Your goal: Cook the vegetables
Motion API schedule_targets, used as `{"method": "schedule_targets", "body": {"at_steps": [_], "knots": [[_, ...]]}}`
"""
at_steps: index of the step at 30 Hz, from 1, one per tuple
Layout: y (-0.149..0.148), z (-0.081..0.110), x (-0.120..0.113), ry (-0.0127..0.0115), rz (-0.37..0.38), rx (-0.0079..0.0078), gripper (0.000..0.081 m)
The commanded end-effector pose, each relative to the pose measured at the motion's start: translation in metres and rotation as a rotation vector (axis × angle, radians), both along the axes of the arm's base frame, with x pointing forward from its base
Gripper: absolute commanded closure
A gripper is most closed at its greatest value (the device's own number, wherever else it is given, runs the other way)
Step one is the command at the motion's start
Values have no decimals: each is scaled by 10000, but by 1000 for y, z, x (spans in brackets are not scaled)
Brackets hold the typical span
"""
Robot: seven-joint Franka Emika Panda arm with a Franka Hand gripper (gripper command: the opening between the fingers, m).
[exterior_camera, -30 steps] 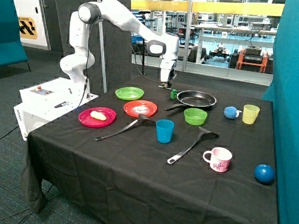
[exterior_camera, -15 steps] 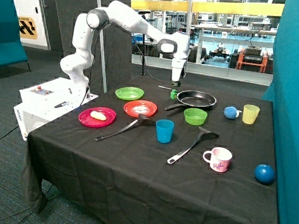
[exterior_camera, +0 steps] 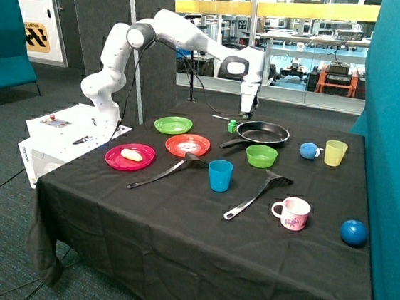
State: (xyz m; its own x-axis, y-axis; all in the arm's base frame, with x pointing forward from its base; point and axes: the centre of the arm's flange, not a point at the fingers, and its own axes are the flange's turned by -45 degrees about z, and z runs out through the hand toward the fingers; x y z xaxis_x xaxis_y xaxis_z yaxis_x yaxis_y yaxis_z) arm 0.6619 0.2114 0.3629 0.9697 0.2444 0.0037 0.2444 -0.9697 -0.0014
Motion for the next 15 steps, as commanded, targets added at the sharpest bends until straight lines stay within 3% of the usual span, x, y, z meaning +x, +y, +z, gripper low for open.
{"method": "schedule_targets", "body": {"at_steps": [1,15], "knots": [[11,-20,19,32,-38,-22,808],[24,-47,17,32,47,-22,808]]}}
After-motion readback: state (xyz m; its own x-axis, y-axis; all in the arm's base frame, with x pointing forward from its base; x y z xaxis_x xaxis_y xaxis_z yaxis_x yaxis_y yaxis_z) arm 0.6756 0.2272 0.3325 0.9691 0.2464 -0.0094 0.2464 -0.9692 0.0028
